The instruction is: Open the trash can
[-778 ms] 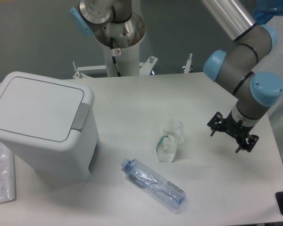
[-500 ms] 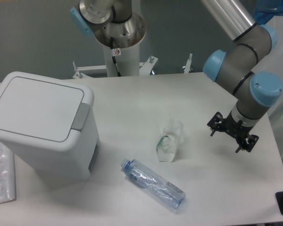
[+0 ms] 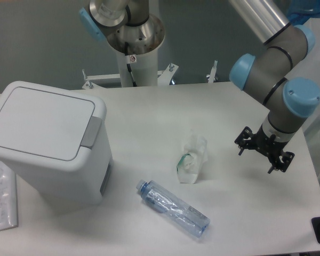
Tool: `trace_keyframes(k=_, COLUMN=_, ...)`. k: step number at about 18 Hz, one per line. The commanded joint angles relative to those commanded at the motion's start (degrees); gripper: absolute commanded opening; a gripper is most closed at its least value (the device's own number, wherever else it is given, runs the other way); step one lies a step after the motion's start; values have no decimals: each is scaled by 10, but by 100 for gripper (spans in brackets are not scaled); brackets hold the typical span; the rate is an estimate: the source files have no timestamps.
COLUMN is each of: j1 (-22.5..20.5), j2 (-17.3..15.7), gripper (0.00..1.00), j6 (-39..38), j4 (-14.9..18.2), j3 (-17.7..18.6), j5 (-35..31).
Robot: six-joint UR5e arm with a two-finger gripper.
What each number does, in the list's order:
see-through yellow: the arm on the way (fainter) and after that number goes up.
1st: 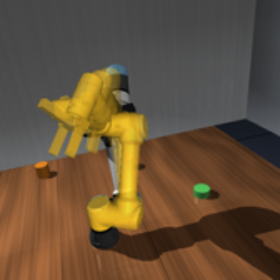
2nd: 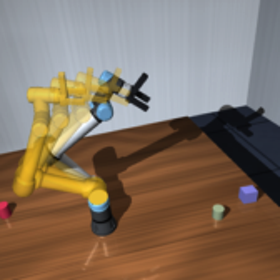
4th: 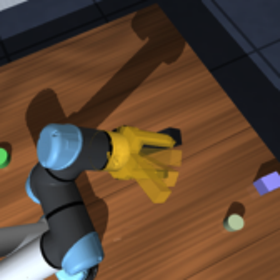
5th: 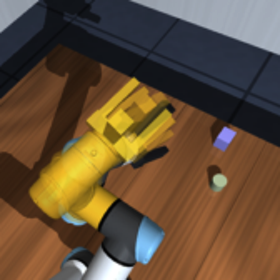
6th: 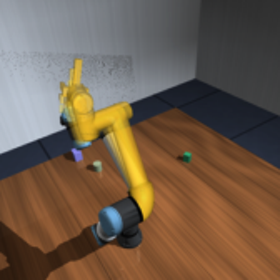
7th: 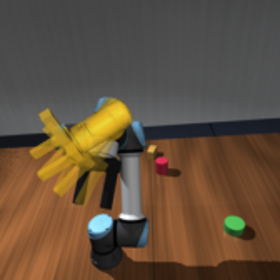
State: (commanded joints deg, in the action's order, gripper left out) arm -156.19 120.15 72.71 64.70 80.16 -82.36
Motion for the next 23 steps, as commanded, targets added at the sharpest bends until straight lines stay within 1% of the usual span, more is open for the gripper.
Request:
trace_keyframes(k=2, j1=6, j2=-1, gripper=100, j6=-59, j4=-39, j3=4, j5=41)
trace_keyframes(k=3, j1=6, j2=-1, gripper=100, j6=-90, j4=-54, j3=7, j5=74)
trace_keyframes(k=4, j1=6, j2=-1, gripper=100, j6=-116, j4=-62, j3=8, j5=107)
trace_keyframes(k=5, j1=7, j2=-3, gripper=100, j6=-134, j4=-63, j3=9, j5=133)
trace_keyframes(k=8, j1=11, j2=-18, gripper=100, j6=-182, j4=-62, j3=10, j5=179)
trace_keyframes(k=9, j1=19, j2=-25, gripper=100, j6=-205, j4=-62, j3=11, j5=192)
trace_keyframes(k=11, j1=29, j2=-36, gripper=100, j6=-248, j4=-62, j3=12, j5=198)
trace_keyframes(k=13, j1=47, j2=-49, gripper=100, j6=-280, j4=-63, j3=13, j5=198)
trace_keyframes(k=15, j1=67, j2=-70, gripper=100, j6=-309, j4=-63, j3=13, j5=198)
trace_keyframes(k=18, j1=98, j2=-89, gripper=100, j6=-333, j4=-62, j3=13, j5=207)
trace_keyframes(k=20, j1=106, j2=-111, gripper=100, j6=-352, j4=-62, j3=15, j5=212)
trace_keyframes(k=21, j1=113, j2=-131, gripper=100, j6=-351, j4=-69, j3=31, j5=227)
trace_keyframes(k=22, j1=117, j2=-147, gripper=100, j6=-357, j4=-85, j3=42, j5=243)
trace_keyframes(k=23, j1=119, j2=-168, gripper=100, j6=-362, j4=-101, j3=61, j5=251)
